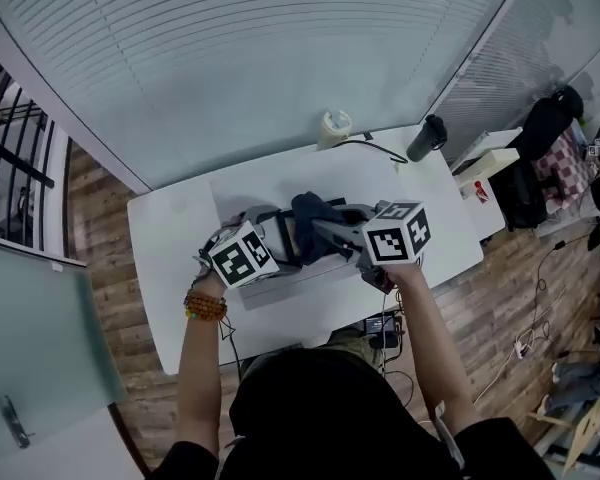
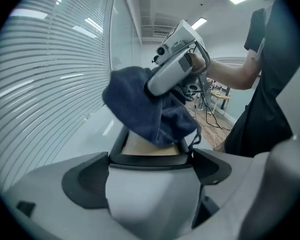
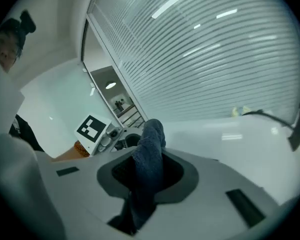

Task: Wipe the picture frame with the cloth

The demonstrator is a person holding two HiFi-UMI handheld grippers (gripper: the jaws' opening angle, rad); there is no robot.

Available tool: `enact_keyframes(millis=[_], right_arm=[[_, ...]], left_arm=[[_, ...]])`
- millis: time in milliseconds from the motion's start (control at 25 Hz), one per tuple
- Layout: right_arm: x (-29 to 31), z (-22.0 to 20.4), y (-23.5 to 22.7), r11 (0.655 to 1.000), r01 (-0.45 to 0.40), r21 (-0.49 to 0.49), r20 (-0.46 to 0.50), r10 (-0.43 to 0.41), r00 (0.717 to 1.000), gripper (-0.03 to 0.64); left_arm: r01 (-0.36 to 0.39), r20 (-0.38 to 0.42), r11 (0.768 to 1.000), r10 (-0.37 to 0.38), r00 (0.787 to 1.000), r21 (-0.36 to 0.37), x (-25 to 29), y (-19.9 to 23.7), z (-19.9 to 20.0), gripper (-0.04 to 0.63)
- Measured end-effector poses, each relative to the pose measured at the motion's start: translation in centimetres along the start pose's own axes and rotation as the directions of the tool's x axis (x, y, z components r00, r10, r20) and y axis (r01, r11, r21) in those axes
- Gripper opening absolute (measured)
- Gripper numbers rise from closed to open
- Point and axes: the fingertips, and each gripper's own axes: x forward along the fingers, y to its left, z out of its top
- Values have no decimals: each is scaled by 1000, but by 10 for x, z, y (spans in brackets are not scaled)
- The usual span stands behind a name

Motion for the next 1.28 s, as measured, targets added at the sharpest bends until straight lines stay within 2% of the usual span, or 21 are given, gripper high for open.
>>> enact_keyframes(millis=[80, 160, 200, 240, 320, 480, 640, 720, 1120, 1280], right_arm=[[-30, 2, -20, 983, 168, -72, 12, -168, 986, 52], [-50, -3, -40, 929, 331, -166, -16, -338, 941, 53], [-53, -8, -48, 898, 380, -220, -47, -399, 916, 52], [-51, -17, -52, 872, 403, -276, -87, -441, 893, 52], [-36, -38, -54, 839, 396, -372, -167, -481, 861, 54], [-12, -49, -54, 811, 391, -435, -215, -516, 829, 52], [-2, -53, -47, 775, 374, -510, -277, -559, 781, 52], [0, -54, -44, 775, 370, -513, -285, -560, 778, 52], [13, -56, -32, 854, 291, -431, -330, -450, 830, 53], [21, -54, -19, 870, 254, -424, -347, -414, 841, 52]], left_arm=[[-4, -2, 1000, 4, 1000, 2, -1, 0, 0, 517], [-8, 1, 1000, 8, 1000, 5, -2, 1, 1, 517], [-8, 2, 1000, 8, 1000, 6, -3, 1, 1, 517], [-6, 2, 1000, 6, 1000, 6, -4, 0, 1, 517], [-2, 1, 1000, 2, 1000, 1, -4, -3, 0, 517], [-1, 0, 1000, 1, 1000, -4, -1, 0, 2, 517], [0, -4, 1000, 0, 1000, -7, -3, 1, 2, 517], [0, -6, 1000, 0, 1000, -7, -3, 1, 2, 517], [6, -11, 1000, -6, 1000, -10, -3, 1, 1, 517], [4, -12, 1000, -4, 1000, -10, -3, 1, 2, 517]])
